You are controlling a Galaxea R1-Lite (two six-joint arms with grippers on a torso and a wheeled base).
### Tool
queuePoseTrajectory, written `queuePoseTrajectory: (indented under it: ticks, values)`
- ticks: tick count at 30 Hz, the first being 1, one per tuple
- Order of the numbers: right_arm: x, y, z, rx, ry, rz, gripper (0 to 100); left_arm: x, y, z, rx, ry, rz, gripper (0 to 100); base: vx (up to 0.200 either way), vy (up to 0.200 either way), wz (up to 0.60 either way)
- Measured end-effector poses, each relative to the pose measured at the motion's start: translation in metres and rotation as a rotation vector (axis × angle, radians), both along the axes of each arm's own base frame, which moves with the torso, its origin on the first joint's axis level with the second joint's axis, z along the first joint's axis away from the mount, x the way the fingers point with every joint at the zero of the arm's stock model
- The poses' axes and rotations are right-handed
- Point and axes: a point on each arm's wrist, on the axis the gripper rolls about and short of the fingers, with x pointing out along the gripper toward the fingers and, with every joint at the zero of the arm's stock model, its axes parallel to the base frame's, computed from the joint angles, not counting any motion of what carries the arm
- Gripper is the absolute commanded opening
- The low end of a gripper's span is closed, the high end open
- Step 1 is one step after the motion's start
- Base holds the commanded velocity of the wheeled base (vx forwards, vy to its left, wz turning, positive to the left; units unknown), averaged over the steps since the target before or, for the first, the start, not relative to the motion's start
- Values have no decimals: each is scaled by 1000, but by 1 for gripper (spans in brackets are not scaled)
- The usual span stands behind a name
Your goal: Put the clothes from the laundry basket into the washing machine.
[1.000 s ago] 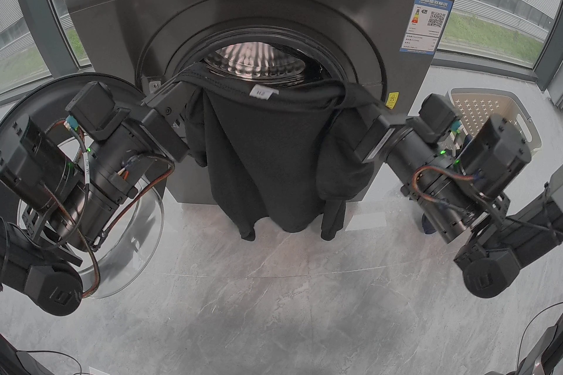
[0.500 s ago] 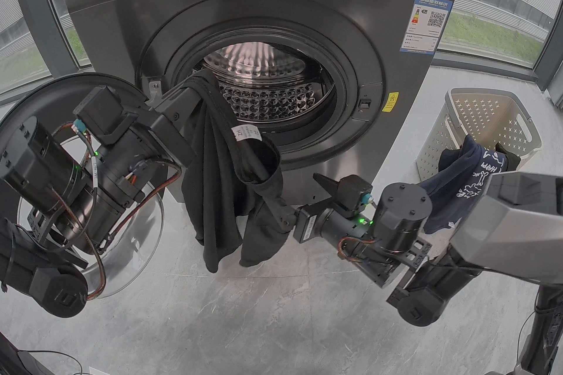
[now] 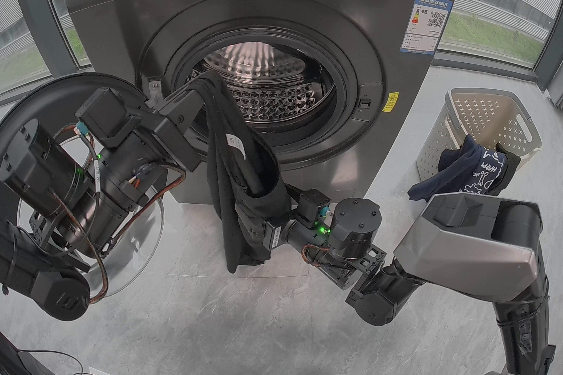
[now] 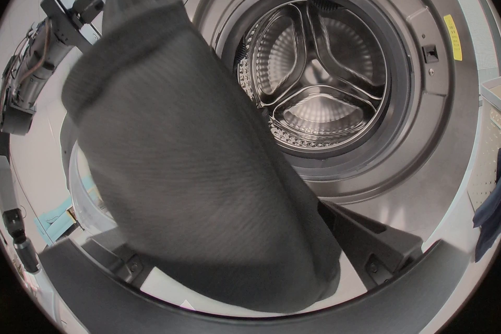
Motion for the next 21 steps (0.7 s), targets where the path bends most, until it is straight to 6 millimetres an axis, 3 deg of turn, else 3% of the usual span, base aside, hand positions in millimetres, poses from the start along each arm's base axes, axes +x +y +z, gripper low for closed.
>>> queuePoseTrajectory:
  ticks: [21]
  values:
    - [37, 22, -21, 48, -64, -27, 100, -3, -5, 0, -1, -1, -20, 0, 0, 0, 0]
